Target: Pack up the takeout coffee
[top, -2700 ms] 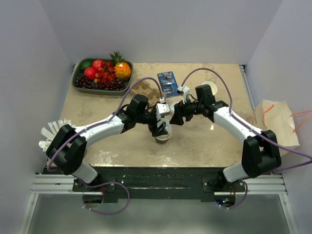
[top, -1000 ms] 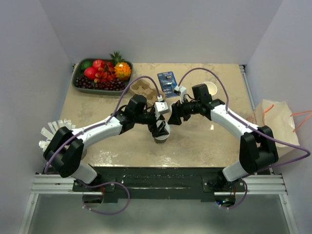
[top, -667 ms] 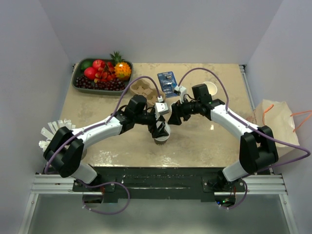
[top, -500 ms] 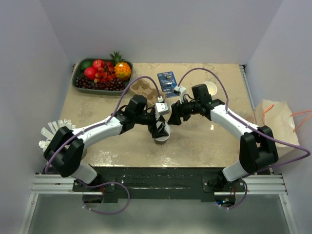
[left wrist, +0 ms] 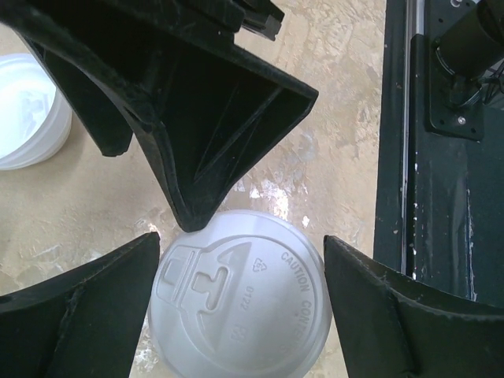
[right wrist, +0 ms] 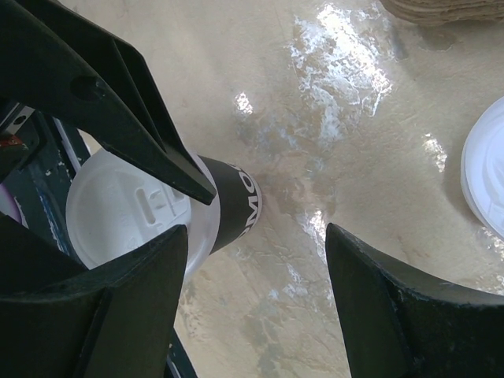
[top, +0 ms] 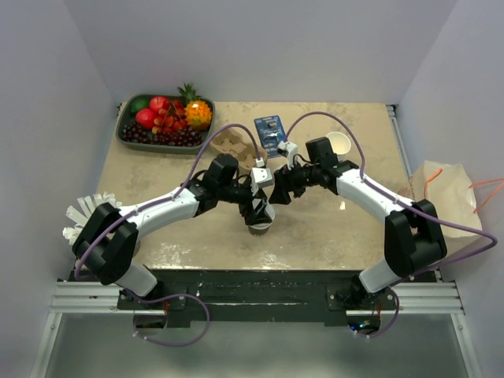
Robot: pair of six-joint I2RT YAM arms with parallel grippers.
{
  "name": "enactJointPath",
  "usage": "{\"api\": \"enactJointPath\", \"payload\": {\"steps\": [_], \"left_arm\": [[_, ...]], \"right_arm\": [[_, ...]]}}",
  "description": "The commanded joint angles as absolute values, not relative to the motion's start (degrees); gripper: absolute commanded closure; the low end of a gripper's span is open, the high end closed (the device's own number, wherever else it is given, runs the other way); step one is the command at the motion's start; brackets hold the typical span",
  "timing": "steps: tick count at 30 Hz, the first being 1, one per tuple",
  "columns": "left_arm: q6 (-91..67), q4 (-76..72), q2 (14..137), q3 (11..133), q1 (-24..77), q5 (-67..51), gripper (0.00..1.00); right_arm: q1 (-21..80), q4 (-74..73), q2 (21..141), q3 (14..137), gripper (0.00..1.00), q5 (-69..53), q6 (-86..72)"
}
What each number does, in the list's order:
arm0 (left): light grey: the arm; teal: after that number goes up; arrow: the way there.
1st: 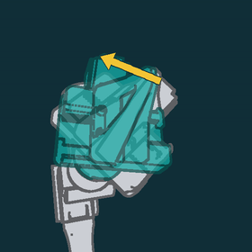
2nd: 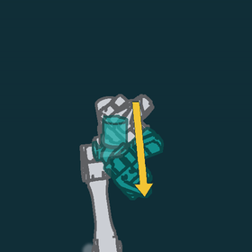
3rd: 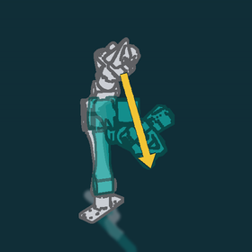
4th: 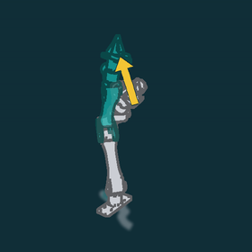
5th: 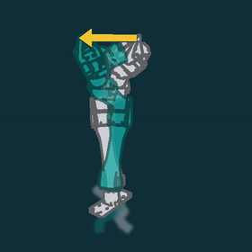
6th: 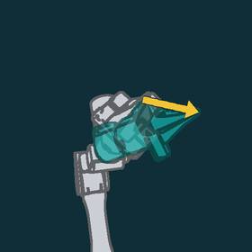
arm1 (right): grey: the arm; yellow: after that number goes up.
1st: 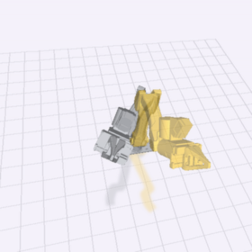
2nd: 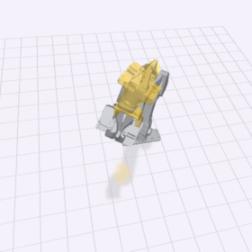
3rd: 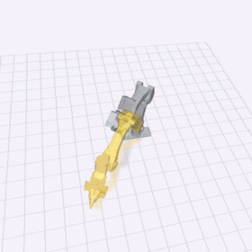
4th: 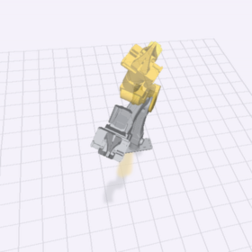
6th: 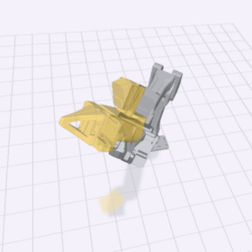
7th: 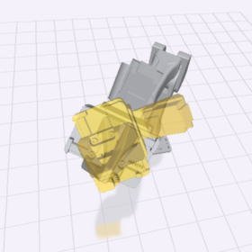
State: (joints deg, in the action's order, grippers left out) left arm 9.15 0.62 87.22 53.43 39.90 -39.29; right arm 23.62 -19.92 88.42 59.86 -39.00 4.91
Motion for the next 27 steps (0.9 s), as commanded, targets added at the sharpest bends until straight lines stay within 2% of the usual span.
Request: {"api": "enactJointPath", "payload": {"steps": [1, 27], "left_arm": [[10.9, 2.3, 86.8, 54.8, 40.0, -41.2, 0.12], [12.8, 2.3, 80.9, 51.7, 38.6, -40.0, 0.14]], "right_arm": [[24.1, -20.1, 88.5, 61.2, 0.26, -38.8, 4.8], [24.0, -21.6, 88.5, 64.5, 0.25, -38.1, 6.1]]}}
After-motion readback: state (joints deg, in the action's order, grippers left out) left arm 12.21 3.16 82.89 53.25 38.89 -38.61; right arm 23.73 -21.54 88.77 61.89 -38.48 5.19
